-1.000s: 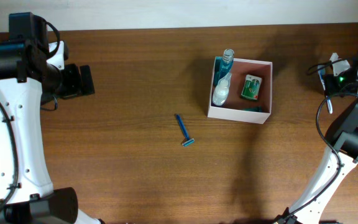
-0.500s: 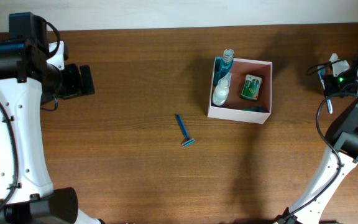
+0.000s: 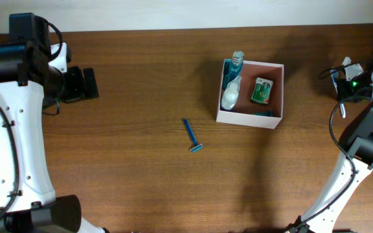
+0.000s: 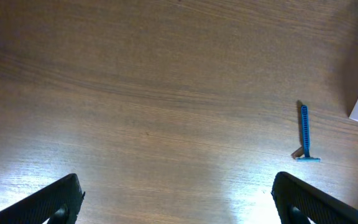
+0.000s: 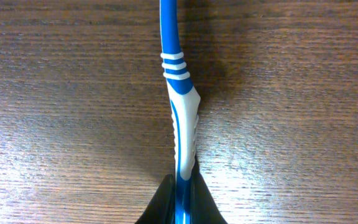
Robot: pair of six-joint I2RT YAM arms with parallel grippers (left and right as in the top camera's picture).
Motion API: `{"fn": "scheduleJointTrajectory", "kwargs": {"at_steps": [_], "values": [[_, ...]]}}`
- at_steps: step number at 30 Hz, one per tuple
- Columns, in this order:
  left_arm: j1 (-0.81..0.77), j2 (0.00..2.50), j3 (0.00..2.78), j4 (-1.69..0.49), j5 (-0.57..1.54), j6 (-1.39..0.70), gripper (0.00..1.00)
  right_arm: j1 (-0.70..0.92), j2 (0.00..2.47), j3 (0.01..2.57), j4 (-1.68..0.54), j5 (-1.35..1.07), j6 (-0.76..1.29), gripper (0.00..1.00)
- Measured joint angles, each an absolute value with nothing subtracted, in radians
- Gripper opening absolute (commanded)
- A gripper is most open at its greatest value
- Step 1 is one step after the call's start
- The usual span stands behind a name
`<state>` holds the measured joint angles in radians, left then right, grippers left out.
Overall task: Pack container
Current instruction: 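Close the right gripper on the toothbrush handle and lift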
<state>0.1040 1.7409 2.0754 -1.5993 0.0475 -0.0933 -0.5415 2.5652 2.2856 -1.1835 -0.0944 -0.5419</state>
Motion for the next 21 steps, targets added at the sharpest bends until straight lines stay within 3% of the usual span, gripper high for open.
{"fn": "scheduleJointTrajectory", "kwargs": {"at_steps": [6, 16, 21], "values": [[0.104, 1.741, 2.075, -1.599, 0.047, -0.093, 1.0, -0.542, 2.565, 2.296, -1.2, -0.096, -0.448, 0.03], [0.104, 1.741, 2.075, -1.599, 0.047, -0.093, 0.99, -0.516, 2.553, 2.68, -1.666, -0.134, -0.241, 0.03], [0.104, 1.741, 2.075, -1.6, 0.047, -0.093, 0.99, -0.456, 2.489, 2.731, -1.693, -0.178, -0.164, 0.04]]}}
